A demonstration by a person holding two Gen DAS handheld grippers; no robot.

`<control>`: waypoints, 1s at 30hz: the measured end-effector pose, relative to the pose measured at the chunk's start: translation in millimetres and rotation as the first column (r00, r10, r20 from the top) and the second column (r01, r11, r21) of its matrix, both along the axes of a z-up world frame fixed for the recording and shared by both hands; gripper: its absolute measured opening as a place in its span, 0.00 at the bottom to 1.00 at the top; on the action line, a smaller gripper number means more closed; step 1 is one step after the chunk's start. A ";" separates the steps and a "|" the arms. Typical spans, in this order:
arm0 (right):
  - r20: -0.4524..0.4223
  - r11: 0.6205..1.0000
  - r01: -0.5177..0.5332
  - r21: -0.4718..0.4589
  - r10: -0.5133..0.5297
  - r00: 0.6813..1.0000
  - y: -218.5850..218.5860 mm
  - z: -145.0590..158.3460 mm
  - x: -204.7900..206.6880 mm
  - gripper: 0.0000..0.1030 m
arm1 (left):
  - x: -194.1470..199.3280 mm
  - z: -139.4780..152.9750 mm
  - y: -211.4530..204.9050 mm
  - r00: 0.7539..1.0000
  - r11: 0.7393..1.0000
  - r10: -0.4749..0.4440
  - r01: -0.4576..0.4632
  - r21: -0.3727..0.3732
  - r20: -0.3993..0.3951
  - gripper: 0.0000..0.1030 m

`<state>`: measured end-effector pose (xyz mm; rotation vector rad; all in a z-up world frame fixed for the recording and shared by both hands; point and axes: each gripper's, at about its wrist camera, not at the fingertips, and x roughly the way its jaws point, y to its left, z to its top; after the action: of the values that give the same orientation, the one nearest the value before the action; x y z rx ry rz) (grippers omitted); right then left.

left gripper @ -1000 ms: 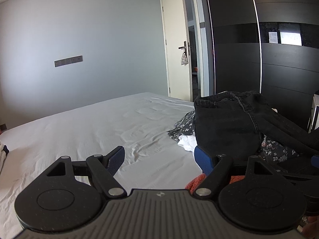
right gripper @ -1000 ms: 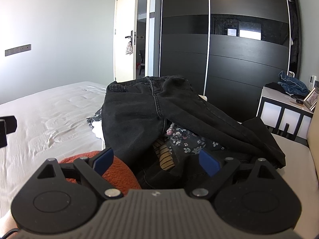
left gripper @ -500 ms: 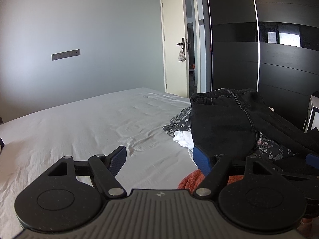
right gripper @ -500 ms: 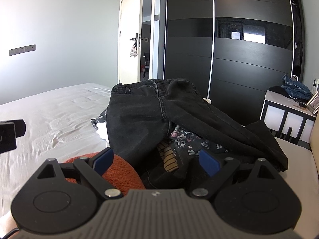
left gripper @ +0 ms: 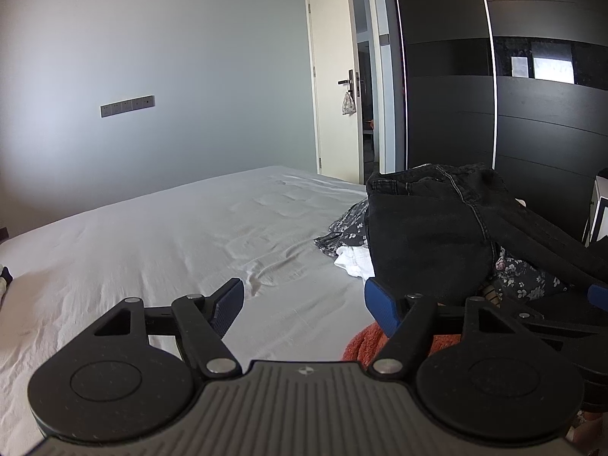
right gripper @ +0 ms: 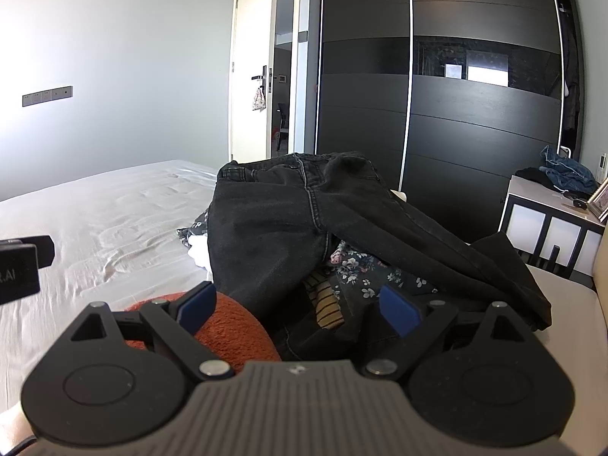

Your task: Fold clothes

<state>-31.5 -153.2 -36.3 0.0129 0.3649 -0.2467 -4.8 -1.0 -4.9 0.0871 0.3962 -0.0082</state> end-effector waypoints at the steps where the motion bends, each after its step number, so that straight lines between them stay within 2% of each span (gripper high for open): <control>1: -0.001 1.000 -0.001 0.000 0.001 1.000 -0.1 0.4 0.2 0.92 | 0.3 -0.5 0.1 1.000 1.000 0.002 -0.002 0.002 -0.002 0.81; 17: -0.007 1.000 -0.011 -0.002 0.011 1.000 1.1 3.3 3.1 0.92 | 5.7 -8.0 -0.5 0.999 1.000 0.006 -0.006 0.017 -0.033 0.81; 30: -0.014 1.000 -0.028 0.004 0.028 1.000 0.2 4.2 3.9 0.94 | 11.5 -13.2 0.8 0.998 1.000 -0.019 0.019 -0.004 -0.061 0.81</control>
<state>-27.6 -152.9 -32.1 0.0093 0.3794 -0.2187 6.6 -0.3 -18.1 0.0872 0.4566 -0.0304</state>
